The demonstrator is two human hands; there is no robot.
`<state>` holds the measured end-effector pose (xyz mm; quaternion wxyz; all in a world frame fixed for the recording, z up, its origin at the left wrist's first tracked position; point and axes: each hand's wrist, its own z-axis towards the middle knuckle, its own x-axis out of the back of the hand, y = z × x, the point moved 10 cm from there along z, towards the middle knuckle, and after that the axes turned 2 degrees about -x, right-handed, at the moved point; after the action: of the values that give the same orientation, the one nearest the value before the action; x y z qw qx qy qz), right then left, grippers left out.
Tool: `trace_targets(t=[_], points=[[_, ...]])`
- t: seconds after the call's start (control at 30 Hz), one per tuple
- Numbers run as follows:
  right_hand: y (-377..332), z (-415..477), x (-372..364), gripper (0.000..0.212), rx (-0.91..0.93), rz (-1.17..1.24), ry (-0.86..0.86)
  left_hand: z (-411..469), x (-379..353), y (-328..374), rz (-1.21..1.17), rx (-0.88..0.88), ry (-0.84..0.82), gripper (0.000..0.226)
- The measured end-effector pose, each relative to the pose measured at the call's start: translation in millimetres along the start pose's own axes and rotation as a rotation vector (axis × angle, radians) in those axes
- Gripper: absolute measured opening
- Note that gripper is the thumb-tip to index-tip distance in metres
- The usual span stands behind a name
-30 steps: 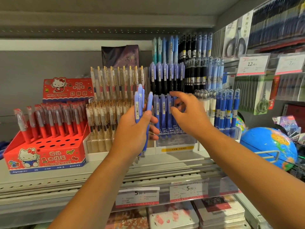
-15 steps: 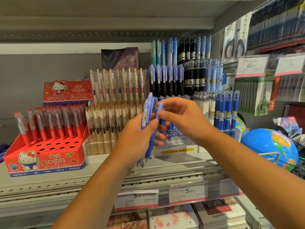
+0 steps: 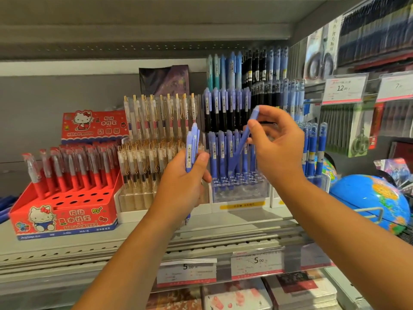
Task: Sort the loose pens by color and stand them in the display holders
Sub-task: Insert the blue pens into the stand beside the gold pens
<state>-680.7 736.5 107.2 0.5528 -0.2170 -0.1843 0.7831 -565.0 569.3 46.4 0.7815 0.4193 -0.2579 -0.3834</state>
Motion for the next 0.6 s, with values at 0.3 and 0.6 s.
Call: trace_targets(t=[0.3, 0.6], points=[[13, 8, 3, 0.023, -0.048, -0.243, 0.009, -1, -3, -2, -0.192, 0.058, -0.039, 0.014], [36, 5, -15, 0.030, -0.169, -0.479, -0.161, -1, -7, 9, -0.058, -0.044, -0.042, 0.015]])
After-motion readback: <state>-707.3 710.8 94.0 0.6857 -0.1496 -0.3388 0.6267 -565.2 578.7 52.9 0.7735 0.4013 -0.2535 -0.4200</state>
